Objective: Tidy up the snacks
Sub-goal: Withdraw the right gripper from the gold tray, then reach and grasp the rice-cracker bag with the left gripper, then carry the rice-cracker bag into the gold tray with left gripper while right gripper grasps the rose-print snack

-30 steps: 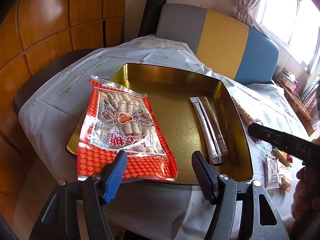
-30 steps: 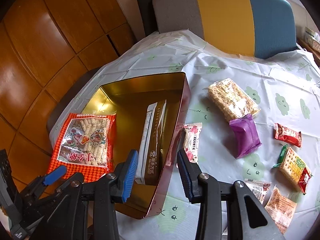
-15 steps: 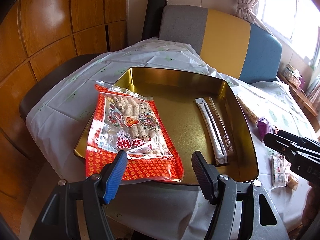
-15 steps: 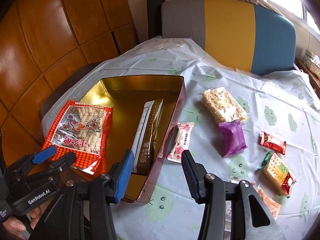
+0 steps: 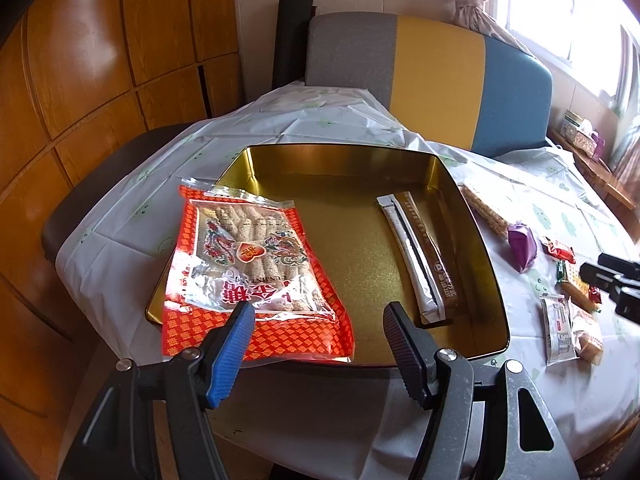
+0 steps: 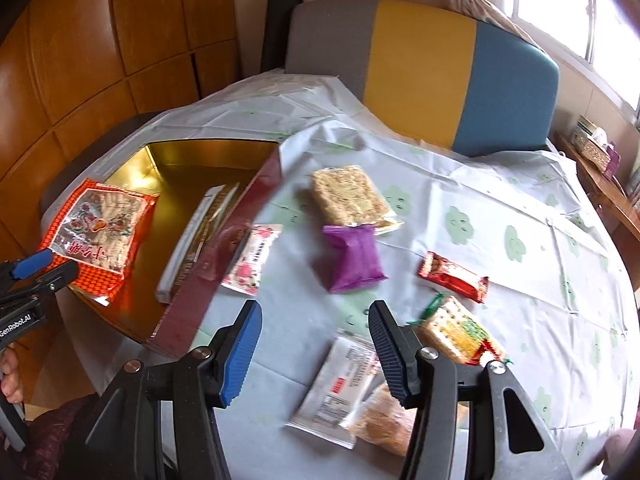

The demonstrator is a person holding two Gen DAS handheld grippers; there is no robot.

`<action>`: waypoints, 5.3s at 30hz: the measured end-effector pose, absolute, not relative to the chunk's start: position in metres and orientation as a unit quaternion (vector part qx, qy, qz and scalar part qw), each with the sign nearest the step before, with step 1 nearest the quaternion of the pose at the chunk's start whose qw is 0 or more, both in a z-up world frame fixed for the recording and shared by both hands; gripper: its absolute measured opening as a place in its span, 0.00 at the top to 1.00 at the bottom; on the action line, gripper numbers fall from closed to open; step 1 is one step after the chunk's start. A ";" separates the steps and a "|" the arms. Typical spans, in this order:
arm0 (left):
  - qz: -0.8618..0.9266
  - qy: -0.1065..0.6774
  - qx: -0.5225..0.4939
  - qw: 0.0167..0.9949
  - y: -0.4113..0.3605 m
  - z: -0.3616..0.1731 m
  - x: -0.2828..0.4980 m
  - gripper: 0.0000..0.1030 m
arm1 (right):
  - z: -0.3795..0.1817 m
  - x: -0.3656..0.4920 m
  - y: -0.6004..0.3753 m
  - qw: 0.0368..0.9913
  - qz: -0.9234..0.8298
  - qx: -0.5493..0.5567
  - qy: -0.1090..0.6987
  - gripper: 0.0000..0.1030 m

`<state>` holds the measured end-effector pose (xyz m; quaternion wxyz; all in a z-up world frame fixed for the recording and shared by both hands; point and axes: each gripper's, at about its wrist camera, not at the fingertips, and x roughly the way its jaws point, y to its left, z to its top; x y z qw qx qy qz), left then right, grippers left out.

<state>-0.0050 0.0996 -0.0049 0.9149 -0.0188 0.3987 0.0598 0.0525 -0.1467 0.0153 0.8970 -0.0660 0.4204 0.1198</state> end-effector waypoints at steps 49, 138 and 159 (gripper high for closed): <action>-0.149 0.510 -0.027 0.847 -0.083 0.000 0.141 0.63 | 0.023 0.081 -0.313 0.899 -0.023 0.070 0.432 0.45; -0.055 0.458 -0.138 0.877 0.110 0.013 0.070 0.24 | -0.055 0.164 -0.097 0.786 0.244 0.012 0.568 0.79; -0.036 0.459 -0.058 0.886 0.067 0.002 0.173 0.23 | -0.064 0.121 -0.156 0.795 0.208 0.023 0.569 0.78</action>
